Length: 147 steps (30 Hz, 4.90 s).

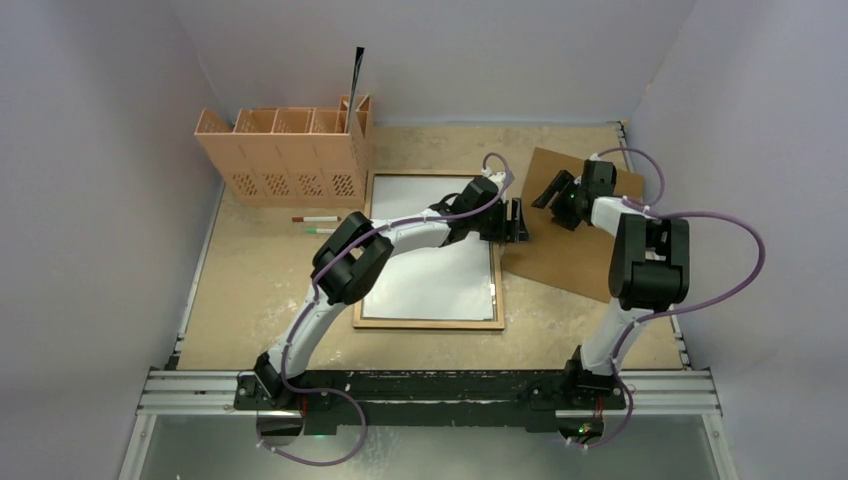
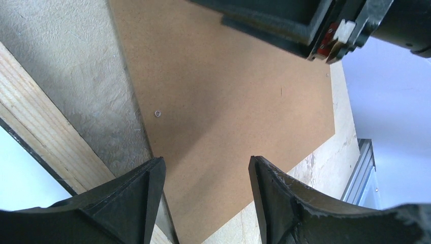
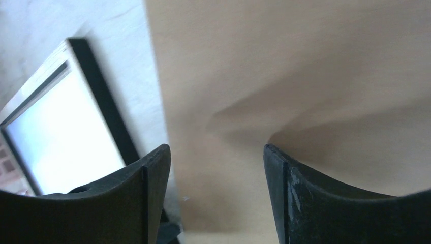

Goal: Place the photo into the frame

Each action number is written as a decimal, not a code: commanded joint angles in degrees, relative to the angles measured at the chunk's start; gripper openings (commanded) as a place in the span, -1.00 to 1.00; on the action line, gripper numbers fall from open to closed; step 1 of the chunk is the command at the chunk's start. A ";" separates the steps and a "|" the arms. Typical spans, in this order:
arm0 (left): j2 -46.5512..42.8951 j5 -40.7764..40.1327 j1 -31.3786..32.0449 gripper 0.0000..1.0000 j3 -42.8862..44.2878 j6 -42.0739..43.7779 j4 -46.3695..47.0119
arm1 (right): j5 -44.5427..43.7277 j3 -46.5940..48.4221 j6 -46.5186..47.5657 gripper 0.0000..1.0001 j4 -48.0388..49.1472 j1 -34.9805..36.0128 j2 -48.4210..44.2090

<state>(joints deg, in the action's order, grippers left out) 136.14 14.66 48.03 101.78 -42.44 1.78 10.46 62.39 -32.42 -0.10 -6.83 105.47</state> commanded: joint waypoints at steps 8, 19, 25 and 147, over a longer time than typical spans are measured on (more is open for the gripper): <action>2.74 -9.13 -2.60 0.32 1.84 6.71 -11.58 | -8.70 2.99 1.35 0.45 -13.20 0.61 -9.48; 6.46 -13.84 -1.43 0.33 9.86 7.39 -20.69 | -23.99 -5.84 2.06 0.55 -14.55 -11.08 -17.76; 9.90 -20.94 1.59 0.33 16.66 3.41 -27.22 | -27.44 -7.76 0.99 0.71 -14.13 -11.50 -17.14; -20.45 -16.65 2.81 0.16 -16.92 4.29 -10.56 | 3.58 -37.05 -1.68 0.47 -6.56 -23.50 -40.55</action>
<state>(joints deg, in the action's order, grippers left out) 120.18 -2.35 51.83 86.61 -36.86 -10.92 11.62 25.30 -32.51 -4.38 -31.09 65.17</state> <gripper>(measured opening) 0.567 0.739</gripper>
